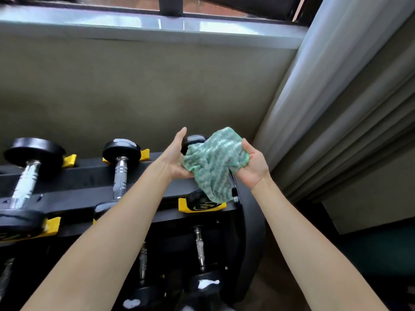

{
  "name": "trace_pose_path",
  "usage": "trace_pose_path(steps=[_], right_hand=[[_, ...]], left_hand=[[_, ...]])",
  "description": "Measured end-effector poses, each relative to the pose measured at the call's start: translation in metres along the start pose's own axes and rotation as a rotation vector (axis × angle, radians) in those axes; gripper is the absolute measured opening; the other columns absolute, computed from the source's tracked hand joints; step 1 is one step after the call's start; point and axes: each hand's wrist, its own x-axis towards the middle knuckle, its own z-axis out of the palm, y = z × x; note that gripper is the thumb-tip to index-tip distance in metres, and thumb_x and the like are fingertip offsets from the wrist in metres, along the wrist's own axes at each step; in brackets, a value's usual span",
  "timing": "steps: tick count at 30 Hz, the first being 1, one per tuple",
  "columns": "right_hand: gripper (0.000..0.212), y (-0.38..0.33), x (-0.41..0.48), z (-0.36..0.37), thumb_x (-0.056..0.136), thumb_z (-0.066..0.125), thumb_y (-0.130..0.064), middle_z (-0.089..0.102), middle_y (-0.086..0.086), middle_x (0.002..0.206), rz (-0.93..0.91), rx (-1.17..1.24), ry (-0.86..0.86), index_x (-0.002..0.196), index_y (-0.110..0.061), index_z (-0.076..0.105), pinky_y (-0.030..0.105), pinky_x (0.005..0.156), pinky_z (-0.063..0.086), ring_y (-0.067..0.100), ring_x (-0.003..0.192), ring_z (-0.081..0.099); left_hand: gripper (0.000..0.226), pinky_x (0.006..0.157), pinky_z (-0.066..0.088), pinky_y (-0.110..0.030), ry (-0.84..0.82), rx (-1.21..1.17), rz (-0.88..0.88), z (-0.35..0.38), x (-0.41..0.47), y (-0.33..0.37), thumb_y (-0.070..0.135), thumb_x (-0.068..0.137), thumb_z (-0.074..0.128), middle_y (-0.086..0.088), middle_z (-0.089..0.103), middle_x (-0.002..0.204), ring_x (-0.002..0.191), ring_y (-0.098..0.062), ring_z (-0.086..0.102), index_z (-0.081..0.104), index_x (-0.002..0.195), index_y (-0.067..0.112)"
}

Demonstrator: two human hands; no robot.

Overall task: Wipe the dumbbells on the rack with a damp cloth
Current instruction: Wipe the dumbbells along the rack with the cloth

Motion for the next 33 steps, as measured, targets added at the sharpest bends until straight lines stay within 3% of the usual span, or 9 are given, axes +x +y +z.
trace_pose_path(steps=[7,12,17,19,22,25,27,29,33], right_hand=[[0.045,-0.011,0.01,-0.009,0.101,0.031,-0.035,0.069,0.02,0.104,0.021,-0.067,0.058,0.112,-0.001,0.058,0.047,0.08,0.053,0.032,0.094,0.068],[0.029,-0.024,0.022,-0.02,0.101,0.036,-0.025,0.066,0.01,0.105,-0.122,-0.194,0.125,0.124,-0.021,0.052,0.04,0.078,0.055,0.026,0.09,0.067],[0.026,-0.047,0.023,-0.014,0.096,0.043,-0.002,0.062,0.005,0.077,-0.333,-0.67,0.133,0.098,-0.015,0.065,0.025,0.059,0.052,0.013,0.064,0.062],[0.015,-0.058,0.023,-0.014,0.085,0.061,-0.004,0.065,0.004,0.082,-0.282,-0.843,0.075,0.094,-0.013,0.069,0.026,0.07,0.051,0.016,0.076,0.063],[0.041,-0.072,0.02,-0.011,0.065,0.078,-0.019,0.063,-0.002,0.11,-0.011,-1.351,-0.07,0.105,-0.018,0.069,0.032,0.096,0.039,0.015,0.108,0.054],[0.044,-0.071,0.022,-0.011,0.071,0.077,-0.015,0.055,-0.004,0.11,0.109,-1.865,-0.115,0.113,-0.014,0.066,0.028,0.091,0.041,0.01,0.107,0.048],[0.011,-0.066,0.026,-0.011,0.076,0.07,-0.011,0.051,0.004,0.078,-0.065,-1.942,-0.047,0.078,-0.001,0.069,0.026,0.063,0.035,0.014,0.076,0.046],[0.029,-0.062,0.031,-0.014,0.079,0.069,-0.016,0.042,0.006,0.072,-0.192,-1.838,0.048,0.056,-0.002,0.057,0.027,0.059,0.03,0.015,0.067,0.038],[0.019,-0.061,0.038,-0.011,0.082,0.062,-0.025,0.052,0.004,0.097,-0.143,-1.786,0.344,0.096,-0.012,0.066,0.033,0.082,0.041,0.021,0.094,0.048]], left_hand=[[0.011,0.056,0.053,-0.031,0.383,0.487,0.204,0.003,0.001,0.011,-0.001,0.084,0.056,-0.01,0.055,0.073,0.052,-0.015,0.059,0.057,0.094,0.002],[0.047,0.066,0.038,-0.03,0.495,0.768,0.355,0.003,0.007,0.019,-0.013,0.077,0.033,-0.012,0.049,0.09,0.078,-0.022,0.048,0.058,0.113,0.007],[0.05,0.07,0.046,-0.035,0.749,1.042,0.492,0.01,0.005,0.023,-0.007,0.08,0.026,-0.025,0.059,0.119,0.099,-0.037,0.058,0.071,0.084,0.014],[0.046,0.071,0.044,-0.032,0.775,1.068,0.509,0.014,0.004,0.024,-0.004,0.08,0.029,-0.018,0.064,0.112,0.089,-0.032,0.056,0.069,0.079,0.018],[0.044,0.07,0.043,-0.035,0.784,1.132,0.523,0.013,0.004,0.026,-0.004,0.079,0.028,-0.016,0.063,0.104,0.09,-0.035,0.054,0.065,0.082,0.02],[0.033,0.054,0.032,-0.027,0.735,1.218,0.526,0.01,0.004,0.031,0.0,0.079,0.034,-0.01,0.055,0.087,0.074,-0.025,0.044,0.059,0.07,0.021],[0.016,0.055,0.031,-0.025,0.642,1.311,0.453,0.011,0.001,0.033,0.018,0.081,0.049,-0.002,0.05,0.073,0.069,-0.021,0.042,0.06,0.069,0.015],[0.034,0.056,0.029,-0.027,0.487,1.47,0.336,0.012,-0.004,0.034,0.043,0.081,0.059,0.001,0.044,0.066,0.063,-0.017,0.038,0.058,0.074,0.009],[0.044,0.053,0.019,-0.026,0.258,1.634,0.154,0.015,-0.011,0.037,0.055,0.075,0.067,0.003,0.032,0.059,0.054,-0.014,0.027,0.049,0.072,0.015]])
